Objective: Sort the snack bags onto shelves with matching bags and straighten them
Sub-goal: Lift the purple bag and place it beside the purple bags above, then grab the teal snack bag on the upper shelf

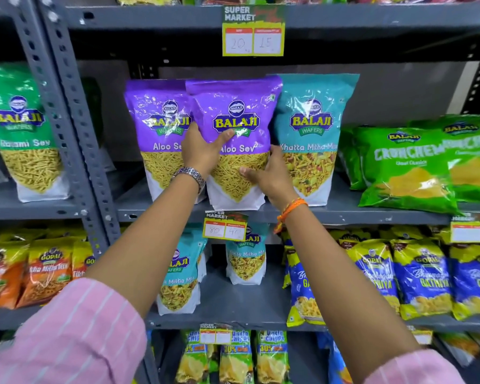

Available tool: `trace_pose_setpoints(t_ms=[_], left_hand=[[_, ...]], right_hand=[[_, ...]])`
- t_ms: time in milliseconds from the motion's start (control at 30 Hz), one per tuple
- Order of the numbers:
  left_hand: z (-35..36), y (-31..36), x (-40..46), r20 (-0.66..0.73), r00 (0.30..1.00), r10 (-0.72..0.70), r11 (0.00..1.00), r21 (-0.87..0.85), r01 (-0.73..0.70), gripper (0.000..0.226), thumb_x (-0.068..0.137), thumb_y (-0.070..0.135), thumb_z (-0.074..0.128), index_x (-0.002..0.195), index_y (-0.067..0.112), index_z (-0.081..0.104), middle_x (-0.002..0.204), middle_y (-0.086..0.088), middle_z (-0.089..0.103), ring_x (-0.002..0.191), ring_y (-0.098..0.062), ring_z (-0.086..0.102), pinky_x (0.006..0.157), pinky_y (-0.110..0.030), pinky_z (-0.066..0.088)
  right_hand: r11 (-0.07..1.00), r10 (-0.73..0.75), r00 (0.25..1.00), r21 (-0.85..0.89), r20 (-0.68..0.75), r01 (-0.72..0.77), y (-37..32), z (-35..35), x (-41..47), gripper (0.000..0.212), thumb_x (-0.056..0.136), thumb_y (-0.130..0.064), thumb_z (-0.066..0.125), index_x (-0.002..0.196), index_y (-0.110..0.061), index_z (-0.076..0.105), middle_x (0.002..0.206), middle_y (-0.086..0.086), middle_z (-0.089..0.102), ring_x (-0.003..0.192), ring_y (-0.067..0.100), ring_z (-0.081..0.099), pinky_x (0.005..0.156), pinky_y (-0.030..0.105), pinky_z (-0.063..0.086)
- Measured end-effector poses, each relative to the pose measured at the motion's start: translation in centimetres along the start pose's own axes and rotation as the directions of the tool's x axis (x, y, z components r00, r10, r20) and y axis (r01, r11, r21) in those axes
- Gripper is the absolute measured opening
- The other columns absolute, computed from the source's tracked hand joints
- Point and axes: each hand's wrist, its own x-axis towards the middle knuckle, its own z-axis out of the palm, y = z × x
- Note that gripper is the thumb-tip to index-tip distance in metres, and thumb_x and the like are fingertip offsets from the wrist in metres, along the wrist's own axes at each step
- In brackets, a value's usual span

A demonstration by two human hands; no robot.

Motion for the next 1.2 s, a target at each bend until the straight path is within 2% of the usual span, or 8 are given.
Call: trace_pose_setpoints(t_ms=[167, 333, 533, 633, 733, 967, 1100, 1200], left_hand=[[-0.2, -0.5, -0.2, -0.013, 1.000, 0.013, 1.000, 0.022, -0.013, 0.049, 0.077, 0.045, 0.087, 0.100, 0.013, 0.058, 0.096, -0.009, 0.073, 0.081, -0.022, 0.061, 0.080, -0.039, 0.056], [-0.9, -0.3, -2.0, -0.119, 0.993, 0.002, 0.998, 0.061, 0.005, 0.067, 0.073, 0.036, 0.091, 0.125, 0.007, 0.060, 0.115, -0.013, 0.074, 0.100, -0.029, 0.072, 0.093, -0.041, 0.059], [-0.5, 0.2, -4.4, -0.193, 0.973, 0.129, 0.992, 0.026, -0.127, 0.049, 0.075, 0.021, 0.089, 0.115, 0.013, 0.063, 0.107, -0.005, 0.071, 0.086, -0.025, 0.070, 0.085, -0.045, 0.062], [0.8, 1.6, -6.0, -0.090, 0.969, 0.228, 0.972, -0.044, -0.233, 0.034, 0.079, 0.017, 0.085, 0.105, 0.020, 0.064, 0.097, 0.004, 0.069, 0.083, -0.018, 0.068, 0.082, -0.036, 0.062], [3.4, 3.1, -6.9, 0.098, 0.962, 0.253, 0.965, -0.093, -0.244, 0.034, 0.081, 0.021, 0.085, 0.105, 0.023, 0.062, 0.100, 0.007, 0.068, 0.083, -0.013, 0.068, 0.075, -0.019, 0.057], [9.0, 1.5, -9.1, 0.475, 0.879, 0.046, 0.990, 0.098, -0.104, 0.051, 0.083, 0.040, 0.082, 0.117, 0.014, 0.055, 0.123, -0.004, 0.065, 0.113, -0.024, 0.063, 0.095, -0.033, 0.049], [11.5, 0.2, -9.8, 0.558, 0.829, 0.034, 0.990, 0.097, -0.106, 0.101, 0.082, 0.046, 0.080, 0.158, 0.009, 0.024, 0.162, -0.006, 0.036, 0.151, -0.024, 0.036, 0.122, -0.028, 0.028], [12.9, -0.3, -9.4, 0.494, 0.869, 0.014, 0.994, 0.090, -0.067, 0.097, 0.086, 0.037, 0.080, 0.156, 0.006, 0.020, 0.160, -0.010, 0.034, 0.151, -0.025, 0.034, 0.115, -0.024, 0.027]], right_hand=[[0.994, -0.048, 0.998, -0.104, -0.033, 0.044, 0.4, 0.2, 0.1, 0.075, 0.069, -0.019, 0.088, 0.126, -0.012, 0.040, 0.124, 0.011, 0.067, 0.112, 0.030, 0.067, 0.097, 0.055, 0.055], [0.955, -0.119, 0.989, -0.284, -0.090, 0.089, 0.0, 0.5, -0.8, 0.072, 0.071, -0.027, 0.089, 0.125, -0.004, 0.047, 0.124, 0.015, 0.068, 0.112, 0.032, 0.066, 0.091, 0.039, 0.053], [0.933, -0.211, 0.954, -0.336, -0.211, 0.132, -1.7, -4.2, -4.4, 0.061, 0.075, -0.020, 0.086, 0.125, -0.007, 0.056, 0.104, 0.013, 0.071, 0.095, 0.025, 0.068, 0.079, 0.029, 0.054], [0.978, -0.175, 0.895, -0.173, -0.410, 0.113, -1.3, -9.4, -4.7, 0.050, 0.070, -0.014, 0.088, 0.113, -0.010, 0.062, 0.090, 0.006, 0.069, 0.079, 0.018, 0.067, 0.071, 0.023, 0.057], [0.991, -0.128, 0.874, -0.085, -0.469, 0.100, 0.0, -12.9, -2.5, 0.057, 0.070, -0.015, 0.089, 0.119, -0.007, 0.060, 0.106, 0.008, 0.067, 0.093, 0.017, 0.062, 0.082, 0.027, 0.055], [0.993, -0.025, 0.998, 0.115, -0.054, 0.031, -1.9, -15.6, 4.5, 0.083, 0.064, -0.031, 0.093, 0.132, -0.003, 0.054, 0.128, 0.014, 0.069, 0.116, 0.027, 0.069, 0.098, 0.040, 0.057], [0.991, -0.011, 0.997, 0.133, 0.081, 0.000, -2.3, -15.5, 6.4, 0.061, 0.074, -0.011, 0.085, 0.128, 0.001, 0.059, 0.124, 0.019, 0.071, 0.115, 0.034, 0.070, 0.098, 0.046, 0.057], [0.992, -0.007, 0.993, 0.122, 0.119, -0.008, -1.7, -16.1, 6.9, 0.053, 0.076, -0.001, 0.081, 0.125, 0.004, 0.061, 0.123, 0.021, 0.072, 0.113, 0.035, 0.070, 0.096, 0.045, 0.058]])
